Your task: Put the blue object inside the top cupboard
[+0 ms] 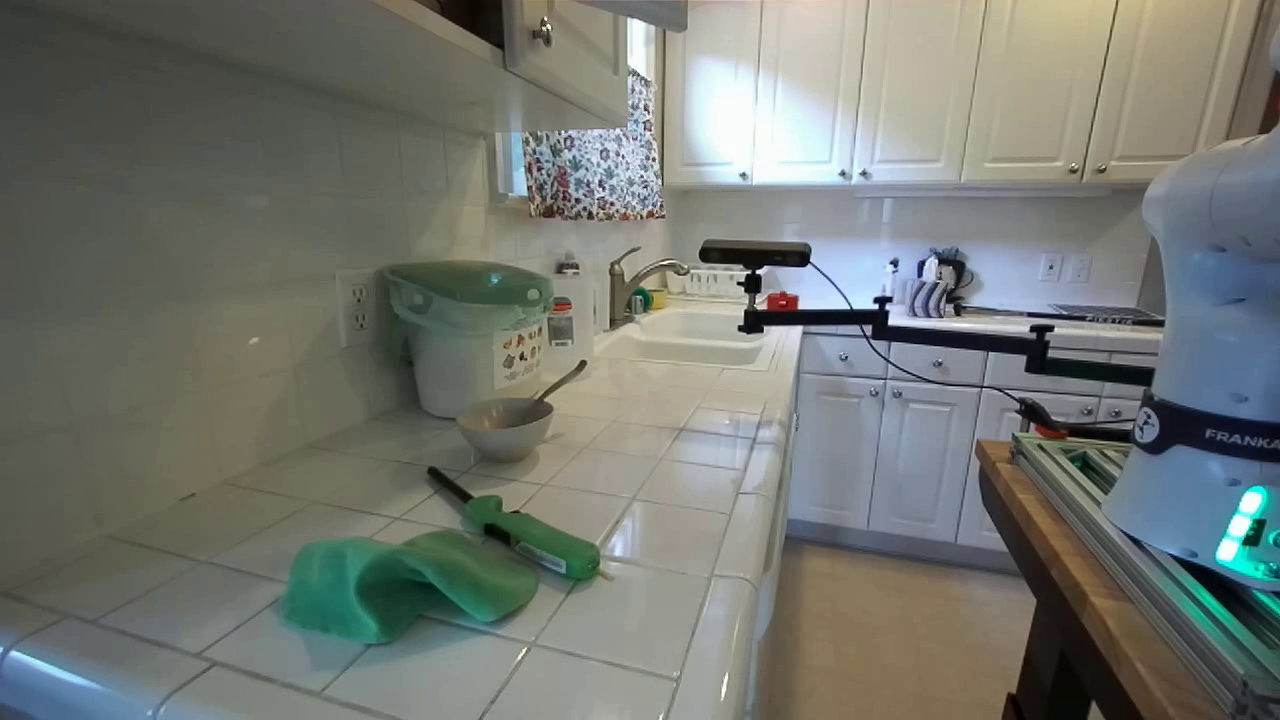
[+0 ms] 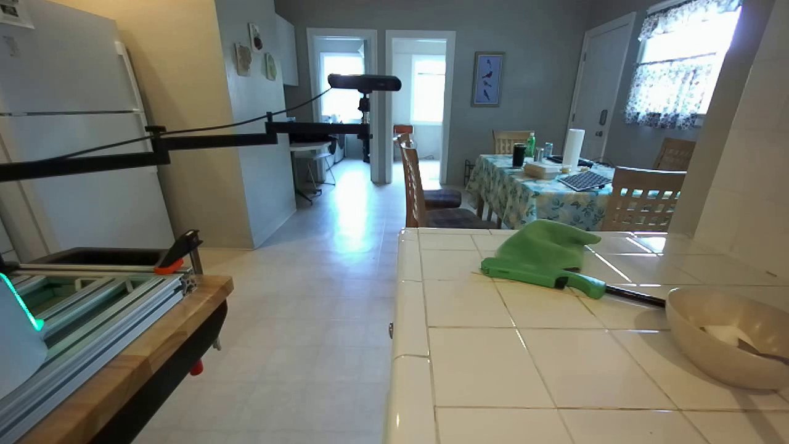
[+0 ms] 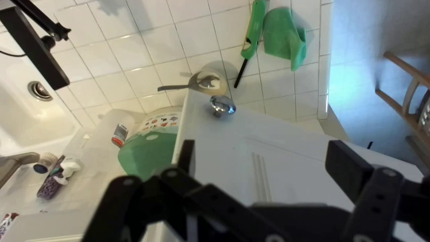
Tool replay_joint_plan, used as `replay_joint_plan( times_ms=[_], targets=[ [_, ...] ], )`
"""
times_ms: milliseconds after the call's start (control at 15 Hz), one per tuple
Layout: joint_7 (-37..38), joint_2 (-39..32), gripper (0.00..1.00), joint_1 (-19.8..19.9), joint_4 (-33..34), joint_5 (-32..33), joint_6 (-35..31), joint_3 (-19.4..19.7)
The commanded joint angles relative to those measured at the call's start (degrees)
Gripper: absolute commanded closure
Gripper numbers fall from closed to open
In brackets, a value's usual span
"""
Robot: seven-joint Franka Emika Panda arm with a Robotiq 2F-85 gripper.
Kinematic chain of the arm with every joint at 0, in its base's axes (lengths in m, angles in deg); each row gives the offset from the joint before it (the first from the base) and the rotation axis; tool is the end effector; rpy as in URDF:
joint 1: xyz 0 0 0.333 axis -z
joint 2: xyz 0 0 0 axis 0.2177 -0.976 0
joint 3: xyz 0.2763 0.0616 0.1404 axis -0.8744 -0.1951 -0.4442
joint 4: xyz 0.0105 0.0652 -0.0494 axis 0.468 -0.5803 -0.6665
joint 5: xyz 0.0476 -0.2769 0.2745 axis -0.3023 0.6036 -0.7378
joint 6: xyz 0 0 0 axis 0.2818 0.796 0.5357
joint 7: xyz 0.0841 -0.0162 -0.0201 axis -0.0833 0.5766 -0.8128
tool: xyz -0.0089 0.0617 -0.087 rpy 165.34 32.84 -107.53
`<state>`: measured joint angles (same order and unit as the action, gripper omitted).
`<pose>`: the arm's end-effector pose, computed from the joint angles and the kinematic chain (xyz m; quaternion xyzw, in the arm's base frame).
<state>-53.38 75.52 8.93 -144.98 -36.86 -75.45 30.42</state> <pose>0.4383 0.1780 0.7813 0.9740 -0.1290 0.1832 0.0324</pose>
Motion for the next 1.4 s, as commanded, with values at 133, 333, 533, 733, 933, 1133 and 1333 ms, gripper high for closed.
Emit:
replay_joint_plan(
  times_ms=[133,333,533,733,933,1133,1333],
  targets=[
    [2.2,-1.1,0.00,-1.4,0.6,6.1,-3.4,0.0],
    [1.1,-1.1,0.00,-1.5,-0.2,8.8,-6.4,0.3],
    [0.7,-1.5,0.00,-1.5,-0.8,10.5,-9.0,0.7],
    [0.5,-2.0,0.00,-1.4,-1.4,11.4,-11.1,1.4],
    [0.6,-2.5,0.00,-1.4,-1.8,11.9,-13.0,2.1],
    [0.5,-3.1,0.00,-1.4,-2.3,12.7,-15.2,2.6],
    [-0.4,-3.7,0.00,-1.5,-3.1,14.0,-18.5,2.9]
  ],
)
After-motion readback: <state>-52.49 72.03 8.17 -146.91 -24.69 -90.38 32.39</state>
